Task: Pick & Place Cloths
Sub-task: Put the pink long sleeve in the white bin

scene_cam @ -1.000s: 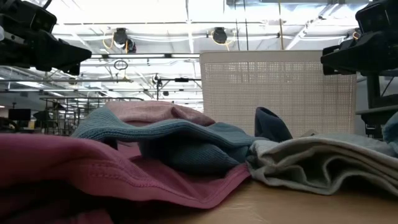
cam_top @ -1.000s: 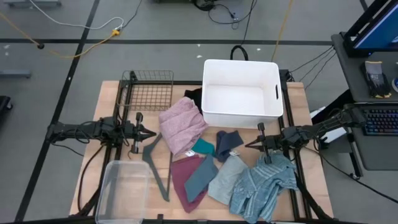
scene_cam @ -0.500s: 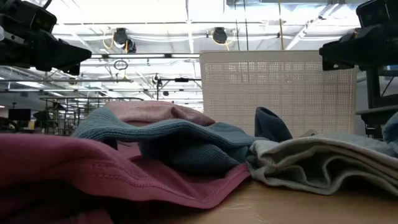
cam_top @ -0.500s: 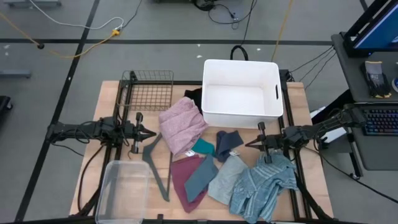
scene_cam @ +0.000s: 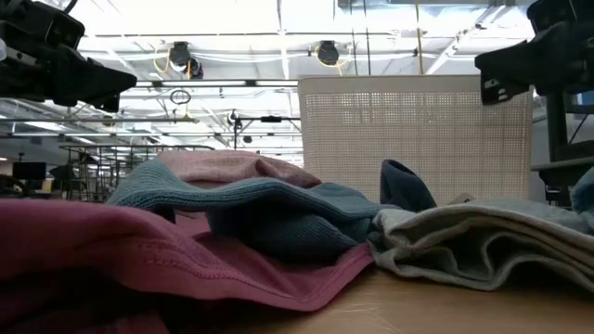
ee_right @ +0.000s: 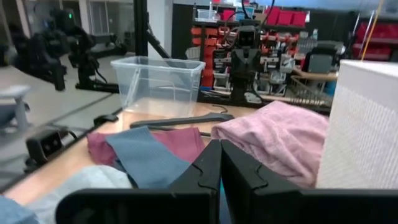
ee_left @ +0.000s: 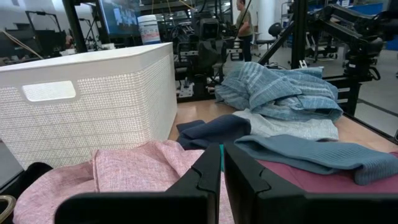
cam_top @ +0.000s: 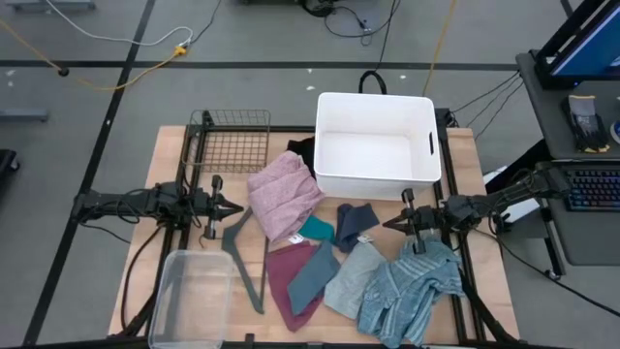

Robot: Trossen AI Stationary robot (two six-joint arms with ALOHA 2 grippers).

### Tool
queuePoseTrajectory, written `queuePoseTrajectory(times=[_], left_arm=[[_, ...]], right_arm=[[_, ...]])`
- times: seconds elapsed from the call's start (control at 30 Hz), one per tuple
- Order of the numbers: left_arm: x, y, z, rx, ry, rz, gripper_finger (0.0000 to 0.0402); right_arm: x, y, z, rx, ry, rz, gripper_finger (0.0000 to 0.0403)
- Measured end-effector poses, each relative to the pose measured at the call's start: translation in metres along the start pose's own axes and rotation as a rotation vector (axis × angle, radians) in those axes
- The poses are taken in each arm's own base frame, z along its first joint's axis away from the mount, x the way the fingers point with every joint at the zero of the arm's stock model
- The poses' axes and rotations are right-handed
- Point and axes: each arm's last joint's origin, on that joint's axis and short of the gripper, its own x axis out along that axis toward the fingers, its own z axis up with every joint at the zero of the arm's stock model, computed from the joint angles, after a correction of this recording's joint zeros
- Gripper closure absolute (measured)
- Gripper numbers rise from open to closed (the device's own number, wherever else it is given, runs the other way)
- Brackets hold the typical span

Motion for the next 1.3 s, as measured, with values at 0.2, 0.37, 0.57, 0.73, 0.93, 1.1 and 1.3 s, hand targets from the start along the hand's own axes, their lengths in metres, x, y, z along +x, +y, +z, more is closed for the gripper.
queuePoseTrajectory(times=[0.2,0.37,0.57,0.73,0.93,1.1,1.3], left_arm=[[0.0,0.0,0.0,0.014,-0.005,0.008,0.0378],[-0.001,0.004,0.009,-0.031,-0.095,0.115,0.0378],[-0.006,0.013,0.026,-0.361,-0.315,0.327,0.0378],[-0.009,0.016,0.032,-0.607,-0.436,0.391,0.0378],[-0.009,0.016,0.032,-0.607,-0.436,0.365,0.0378],[-0.011,0.015,0.038,-0.537,-0.474,0.338,0.0378],[-0.014,0.016,0.057,-0.518,-0.503,0.297,0.0378]], right_arm=[[0.0,0.0,0.001,0.094,-0.012,0.001,0.0399],[0.0,0.0,0.002,0.148,-0.022,0.001,0.0399],[0.0,0.0,0.002,0.149,-0.022,0.001,0.0399],[0.0,0.0,0.002,0.149,-0.022,0.001,0.0399],[0.0,0.0,0.002,0.148,-0.022,0.001,0.0399],[0.0,0.0,0.002,0.149,-0.022,0.001,0.0399],[0.0,0.0,0.002,0.149,-0.022,0.001,0.0399]])
